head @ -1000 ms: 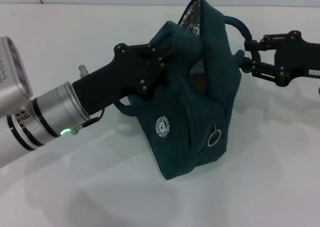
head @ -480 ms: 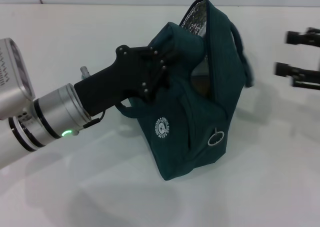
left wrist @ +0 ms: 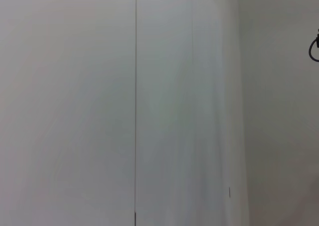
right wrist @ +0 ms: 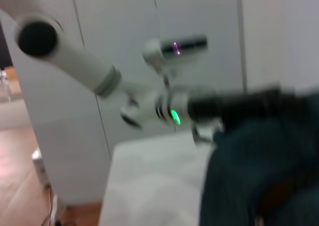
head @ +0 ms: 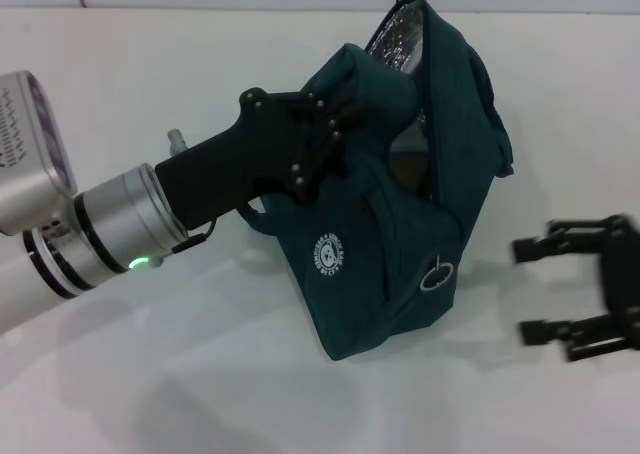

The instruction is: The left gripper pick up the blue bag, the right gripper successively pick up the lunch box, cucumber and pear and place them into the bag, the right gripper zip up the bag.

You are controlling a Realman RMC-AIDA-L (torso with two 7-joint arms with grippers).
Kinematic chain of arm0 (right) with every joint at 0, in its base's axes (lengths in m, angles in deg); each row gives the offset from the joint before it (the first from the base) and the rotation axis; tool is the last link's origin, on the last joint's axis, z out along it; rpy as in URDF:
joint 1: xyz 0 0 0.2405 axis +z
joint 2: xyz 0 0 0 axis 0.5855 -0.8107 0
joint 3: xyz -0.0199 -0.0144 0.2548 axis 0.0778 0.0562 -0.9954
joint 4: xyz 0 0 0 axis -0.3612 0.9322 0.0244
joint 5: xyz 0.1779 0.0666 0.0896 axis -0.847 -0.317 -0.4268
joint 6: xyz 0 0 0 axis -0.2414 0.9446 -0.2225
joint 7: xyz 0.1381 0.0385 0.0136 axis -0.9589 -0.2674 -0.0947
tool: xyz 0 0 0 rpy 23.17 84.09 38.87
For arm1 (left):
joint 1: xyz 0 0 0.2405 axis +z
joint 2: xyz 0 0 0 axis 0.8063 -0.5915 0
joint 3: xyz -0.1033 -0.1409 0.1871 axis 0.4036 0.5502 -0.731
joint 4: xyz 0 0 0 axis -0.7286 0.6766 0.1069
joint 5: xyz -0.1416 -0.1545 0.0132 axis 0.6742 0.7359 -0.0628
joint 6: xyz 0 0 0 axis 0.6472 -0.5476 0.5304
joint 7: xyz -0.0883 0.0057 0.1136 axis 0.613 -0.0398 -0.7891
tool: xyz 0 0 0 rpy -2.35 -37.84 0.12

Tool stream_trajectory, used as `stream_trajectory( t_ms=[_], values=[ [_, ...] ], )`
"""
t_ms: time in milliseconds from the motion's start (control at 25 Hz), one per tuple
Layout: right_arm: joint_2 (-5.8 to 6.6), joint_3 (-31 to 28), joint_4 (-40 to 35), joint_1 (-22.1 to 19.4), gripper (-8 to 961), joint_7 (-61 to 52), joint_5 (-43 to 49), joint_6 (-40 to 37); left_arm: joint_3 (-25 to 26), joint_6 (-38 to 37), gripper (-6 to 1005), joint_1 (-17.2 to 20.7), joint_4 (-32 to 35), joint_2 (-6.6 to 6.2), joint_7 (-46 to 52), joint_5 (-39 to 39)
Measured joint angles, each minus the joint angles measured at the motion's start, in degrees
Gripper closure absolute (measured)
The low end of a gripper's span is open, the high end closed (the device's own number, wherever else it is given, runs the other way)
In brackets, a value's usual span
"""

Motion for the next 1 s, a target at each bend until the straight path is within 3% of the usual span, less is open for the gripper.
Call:
stream_trajectory(
  t_ms=[280,560,1000],
  values=[
    [-0.51,8.29,4.6,2.73,142,-1.63,-0.57,11.68,-1.29,-0.02,964,-0.03,0.14,0.0,-0.29,0.4],
    [-0.51,14.99,6.29,4.84,143,-1.83,-1.89,14.12,-1.41,-0.1,964,-0.02,0.0,0.0,-1.09,0.45],
    [-0.57,18.6,7.07,6.58,184,-1.52,-3.7,14.54,-1.49,-0.02,962,0.02,-0.06,0.0,-1.41,0.6]
  ],
)
